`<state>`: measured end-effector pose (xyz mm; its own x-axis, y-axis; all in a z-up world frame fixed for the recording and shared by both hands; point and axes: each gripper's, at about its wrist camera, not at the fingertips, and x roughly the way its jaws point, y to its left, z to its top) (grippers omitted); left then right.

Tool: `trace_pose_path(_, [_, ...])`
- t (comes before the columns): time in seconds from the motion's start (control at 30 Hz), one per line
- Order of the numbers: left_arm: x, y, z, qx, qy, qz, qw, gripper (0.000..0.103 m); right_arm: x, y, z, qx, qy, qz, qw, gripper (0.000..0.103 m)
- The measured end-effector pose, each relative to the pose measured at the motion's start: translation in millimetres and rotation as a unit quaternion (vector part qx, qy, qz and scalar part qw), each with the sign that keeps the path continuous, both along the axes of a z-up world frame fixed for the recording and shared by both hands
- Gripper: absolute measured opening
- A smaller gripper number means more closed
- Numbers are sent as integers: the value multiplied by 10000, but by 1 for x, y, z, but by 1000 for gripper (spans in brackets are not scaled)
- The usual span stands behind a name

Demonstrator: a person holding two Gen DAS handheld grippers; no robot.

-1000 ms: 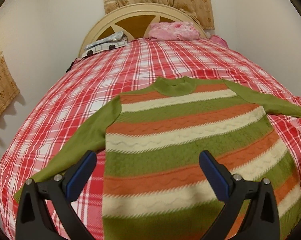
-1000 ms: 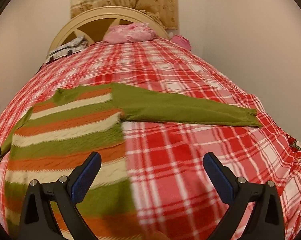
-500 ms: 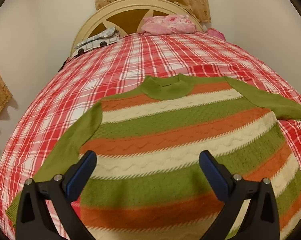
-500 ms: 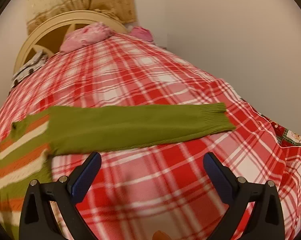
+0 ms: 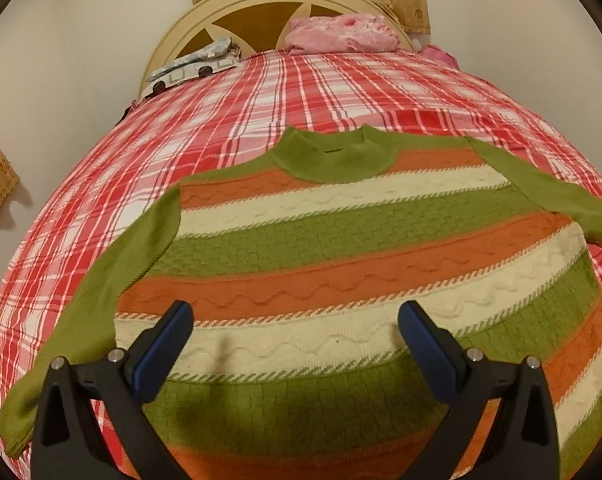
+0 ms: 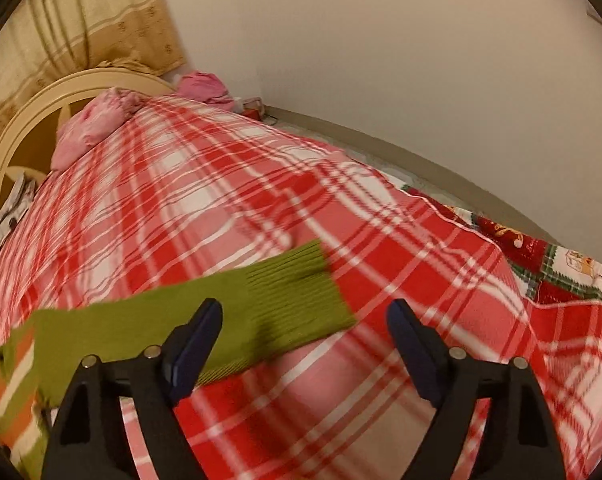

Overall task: Fold small clothes
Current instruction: 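Move the right tool down toward the cuff of the nearest green sleeve, then close the right gripper on the green sleeve cuff, then lift the sleeve cuff with the right gripper and carry it across the sweater body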

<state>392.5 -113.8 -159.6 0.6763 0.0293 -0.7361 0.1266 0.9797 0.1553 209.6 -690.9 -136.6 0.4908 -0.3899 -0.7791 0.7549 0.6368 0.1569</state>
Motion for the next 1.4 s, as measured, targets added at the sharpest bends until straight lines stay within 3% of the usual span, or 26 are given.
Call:
trace_pose_path(0.07, [1,-1,-2,-2,17,3,10000,103,2,-16,-6,120,17,-124,9998,80])
trace_pose_path(0.2, [4,0,-5,8,52,36,10000,103,12,-31,-20,443,61,5,9990,60])
trace_pose_path(0.37, [5,0,-9,-5,124,45,9999,103,26,-25,-31,613,72,334,9975,58])
trace_pose_path(0.43, [6,-1,-10,3,140,34,9999,103,30,-22,-33,514,153,430,9976,49])
trace_pose_path(0.47, [6,-1,-9,-2,148,32,9999,103,31,-22,-33,453,199,430,9979,39])
trace_pose_path(0.5, [5,-1,-9,-12,134,45,9999,103,31,-23,-33,469,167,442,9978,21])
trace_pose_path(0.57, [3,0,-5,-66,93,49,9999,103,29,-25,-31,644,4,476,9968,9])
trace_pose_path(0.97, [-20,31,26,-421,-116,169,9989,103,46,42,41,-18,-424,1125,9927,7])
trace_pose_path(1.4, [-40,77,40,-688,-209,392,9966,103,104,189,138,-579,-1089,2486,9607,7])
